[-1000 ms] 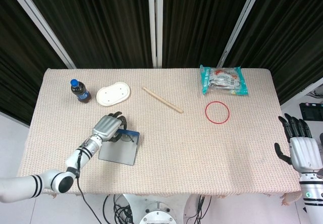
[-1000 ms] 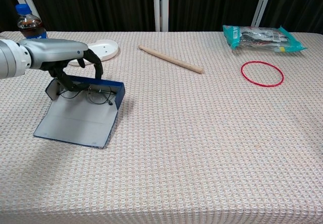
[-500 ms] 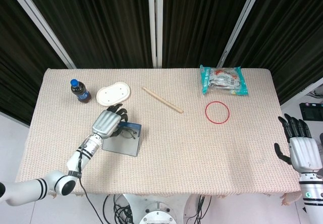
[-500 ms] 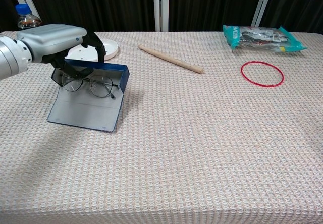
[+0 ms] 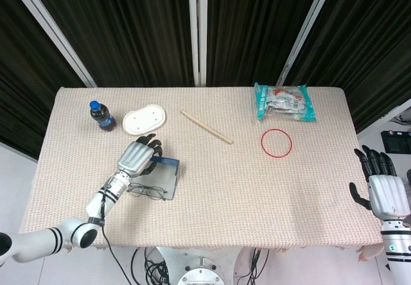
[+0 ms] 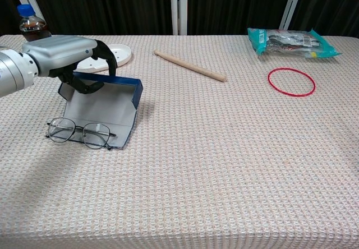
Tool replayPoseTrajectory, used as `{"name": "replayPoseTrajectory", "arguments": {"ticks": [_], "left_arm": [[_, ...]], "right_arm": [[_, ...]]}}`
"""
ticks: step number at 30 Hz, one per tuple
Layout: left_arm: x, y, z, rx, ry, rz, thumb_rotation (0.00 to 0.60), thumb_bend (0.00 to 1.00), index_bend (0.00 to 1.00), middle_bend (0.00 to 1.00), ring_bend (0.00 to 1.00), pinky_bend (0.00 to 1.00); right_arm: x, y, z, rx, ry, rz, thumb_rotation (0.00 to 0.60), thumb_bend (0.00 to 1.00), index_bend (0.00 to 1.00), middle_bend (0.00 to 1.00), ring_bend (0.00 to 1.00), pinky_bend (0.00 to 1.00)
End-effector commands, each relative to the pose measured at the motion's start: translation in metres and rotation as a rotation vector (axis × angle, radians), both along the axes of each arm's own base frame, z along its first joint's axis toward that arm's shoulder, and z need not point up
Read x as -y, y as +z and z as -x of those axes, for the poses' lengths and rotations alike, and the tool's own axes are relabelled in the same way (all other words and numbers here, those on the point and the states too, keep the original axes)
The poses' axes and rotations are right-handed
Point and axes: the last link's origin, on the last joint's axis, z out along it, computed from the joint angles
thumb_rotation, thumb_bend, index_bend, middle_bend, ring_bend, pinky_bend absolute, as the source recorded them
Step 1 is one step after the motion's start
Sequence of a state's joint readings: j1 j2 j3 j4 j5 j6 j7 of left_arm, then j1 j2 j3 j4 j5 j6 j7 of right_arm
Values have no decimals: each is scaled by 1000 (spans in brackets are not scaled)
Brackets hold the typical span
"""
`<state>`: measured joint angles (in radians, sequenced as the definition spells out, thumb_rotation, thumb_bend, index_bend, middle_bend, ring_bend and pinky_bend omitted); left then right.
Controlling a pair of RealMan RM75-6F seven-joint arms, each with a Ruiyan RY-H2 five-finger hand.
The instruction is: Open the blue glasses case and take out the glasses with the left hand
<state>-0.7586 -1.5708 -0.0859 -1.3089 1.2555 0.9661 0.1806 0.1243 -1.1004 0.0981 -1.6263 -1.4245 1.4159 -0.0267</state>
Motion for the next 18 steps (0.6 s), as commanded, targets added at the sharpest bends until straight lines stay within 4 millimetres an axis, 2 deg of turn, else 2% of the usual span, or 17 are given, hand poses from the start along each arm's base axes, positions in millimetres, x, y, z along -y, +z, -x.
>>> {"name": "replayPoseTrajectory", "arguments": {"ticks": [1,5,7,8,10,11,15,18], "left_arm": [[-3,-3,3,-11,24,9,600,433,468,234,67,206],[-6,-4,3,-3,36,0,600,432,449,234,67,207],[-7,-5,3,-3,34,-1,600,430,322,226,65,206],[-7,-5,3,-6,33,4,600,425,218,214,59,204],[-6,-6,3,-6,33,12,600,401,71,187,45,192],[-7,-5,4,-6,33,13,600,383,29,176,39,185],[-7,-5,5,-16,39,14,600,309,0,142,15,156],[-6,-3,4,3,44,9,600,300,0,136,12,149]], "right_arm": [[0,0,0,2,1,0,600,378,0,18,0,0],[-1,1,2,2,-3,5,600,379,0,18,0,0],[-1,2,3,2,-6,7,600,378,0,18,0,0],[-1,2,3,2,-7,7,600,378,0,18,0,0],[-1,2,3,3,-7,8,600,378,0,17,0,0],[-1,2,3,4,-6,7,600,378,0,17,0,0],[-1,2,3,4,-4,7,600,378,0,18,0,0],[-2,2,3,4,-6,8,600,378,0,18,0,0]]}}
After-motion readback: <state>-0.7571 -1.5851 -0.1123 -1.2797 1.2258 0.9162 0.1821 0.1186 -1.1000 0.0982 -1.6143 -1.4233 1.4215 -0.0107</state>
